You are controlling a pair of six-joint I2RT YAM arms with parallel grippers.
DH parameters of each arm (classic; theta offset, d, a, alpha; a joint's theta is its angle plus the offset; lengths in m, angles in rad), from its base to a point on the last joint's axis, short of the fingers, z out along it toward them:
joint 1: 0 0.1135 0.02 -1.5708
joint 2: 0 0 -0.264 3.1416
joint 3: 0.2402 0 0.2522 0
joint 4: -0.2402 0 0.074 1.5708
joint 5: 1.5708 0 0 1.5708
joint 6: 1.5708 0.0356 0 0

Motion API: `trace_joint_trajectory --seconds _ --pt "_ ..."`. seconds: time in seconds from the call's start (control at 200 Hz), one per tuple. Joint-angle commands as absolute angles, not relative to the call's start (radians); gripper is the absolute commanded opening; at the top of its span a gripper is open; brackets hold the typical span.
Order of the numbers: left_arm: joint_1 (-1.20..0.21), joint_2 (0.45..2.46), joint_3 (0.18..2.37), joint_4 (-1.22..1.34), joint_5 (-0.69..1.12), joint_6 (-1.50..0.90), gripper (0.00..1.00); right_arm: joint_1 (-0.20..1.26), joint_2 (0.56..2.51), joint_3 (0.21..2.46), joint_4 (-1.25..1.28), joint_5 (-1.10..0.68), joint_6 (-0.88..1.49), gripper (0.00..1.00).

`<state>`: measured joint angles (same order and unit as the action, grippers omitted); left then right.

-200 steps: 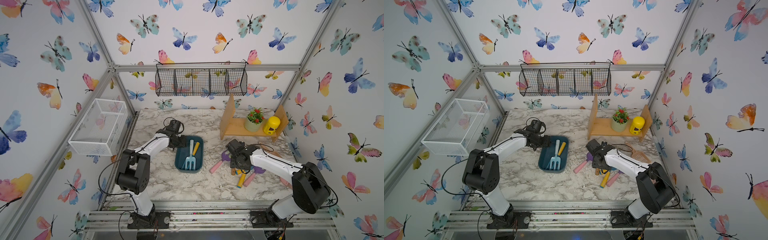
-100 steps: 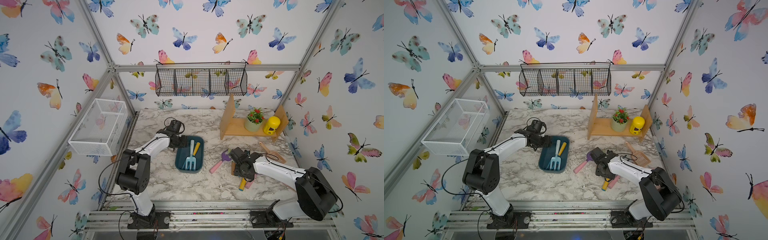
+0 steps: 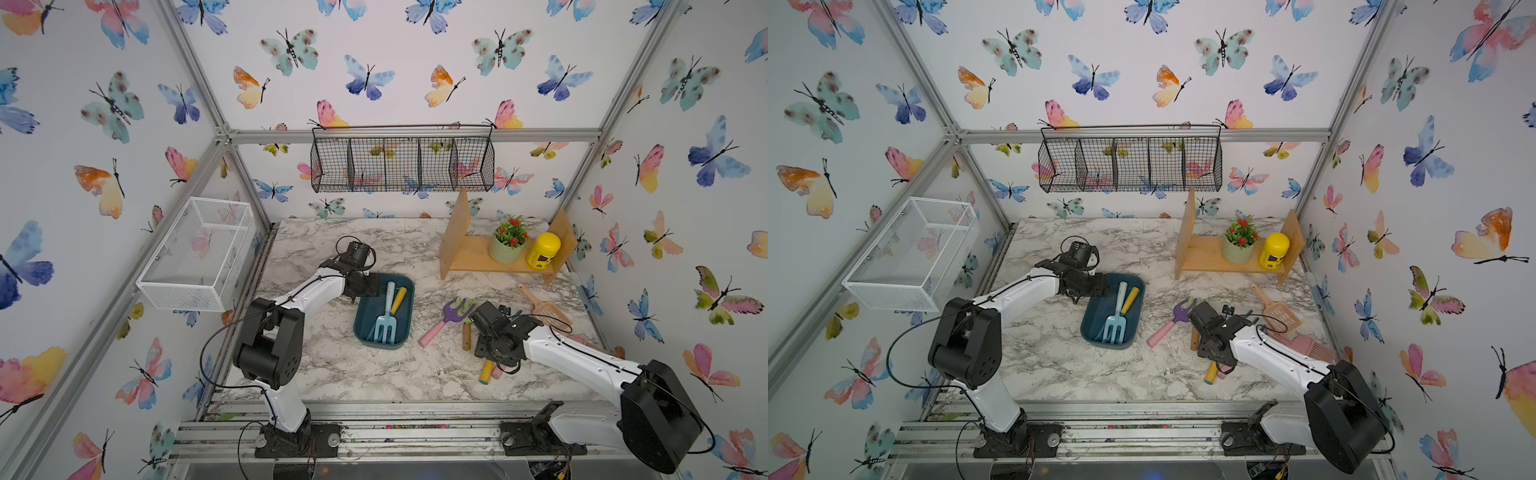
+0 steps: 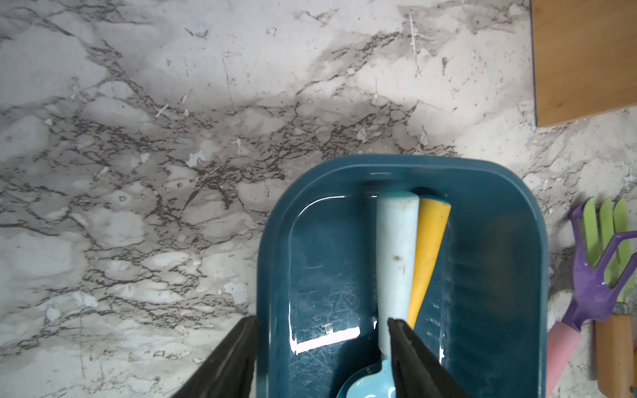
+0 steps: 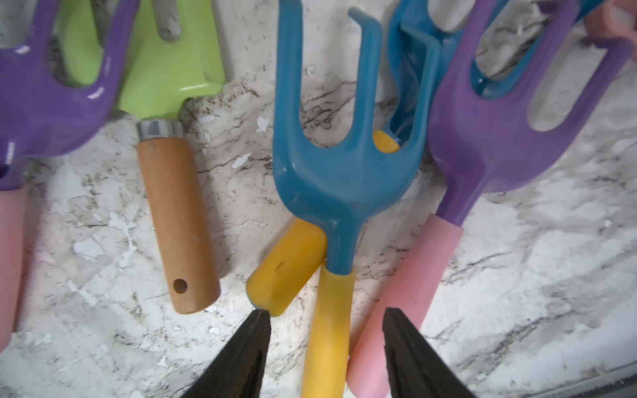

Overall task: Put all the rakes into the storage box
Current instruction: Pick up the rake at the center of the board.

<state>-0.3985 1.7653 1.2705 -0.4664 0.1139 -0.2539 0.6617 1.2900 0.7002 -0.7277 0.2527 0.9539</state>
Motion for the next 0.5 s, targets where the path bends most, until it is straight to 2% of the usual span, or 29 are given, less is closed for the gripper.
trace_joint_trajectory --seconds 0.0,0.32,0.496 --pt "-0.407 1.783 1.29 -0.474 0.14 -0.26 0.63 0.661 1.324 0.658 -0.752 0.204 0.965 0.57" --pt "-0.408 1.787 1.29 -0.477 0.138 -0.258 0.63 0.661 1.384 0.628 -0.686 0.165 0.93 0.54" --pt "-0.408 1.787 1.302 -0.477 0.154 -0.253 0.64 0.661 1.435 0.669 -0.656 0.157 0.885 0.37"
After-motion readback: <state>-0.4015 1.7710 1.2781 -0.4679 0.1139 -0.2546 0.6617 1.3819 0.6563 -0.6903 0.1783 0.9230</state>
